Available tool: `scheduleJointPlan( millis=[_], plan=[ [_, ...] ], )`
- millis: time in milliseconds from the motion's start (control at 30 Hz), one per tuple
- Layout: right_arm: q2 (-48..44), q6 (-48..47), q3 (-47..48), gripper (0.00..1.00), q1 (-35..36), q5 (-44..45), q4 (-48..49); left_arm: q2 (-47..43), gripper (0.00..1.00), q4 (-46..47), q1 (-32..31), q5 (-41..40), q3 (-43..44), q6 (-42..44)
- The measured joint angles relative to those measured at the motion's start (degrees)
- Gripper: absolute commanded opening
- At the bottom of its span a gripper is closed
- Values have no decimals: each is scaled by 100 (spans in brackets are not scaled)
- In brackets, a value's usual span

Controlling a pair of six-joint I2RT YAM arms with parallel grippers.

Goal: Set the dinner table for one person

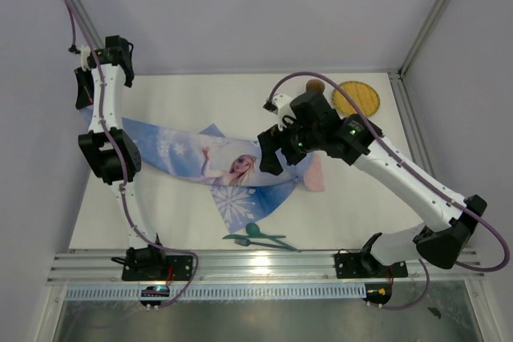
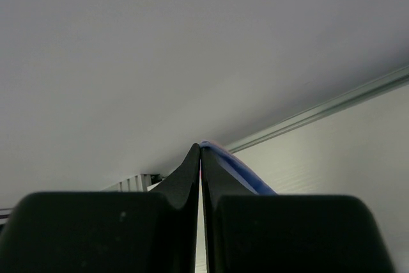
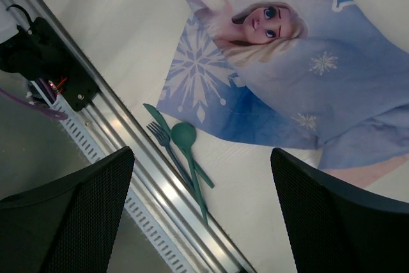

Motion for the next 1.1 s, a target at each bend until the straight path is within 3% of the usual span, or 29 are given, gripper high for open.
scheduleJointPlan(
  millis=[333, 700, 1100],
  plan=[
    [1257, 944, -1934, 91, 691, 863, 1062, 0, 0, 0, -435, 122, -2, -63],
    [1974, 1261, -1993, 91, 754, 970, 1910, 0, 0, 2, -664, 275, -2, -66],
    [2852, 1292, -1703, 92, 761, 885, 1849, 0, 0, 2, -728, 422, -2, -61]
  ],
)
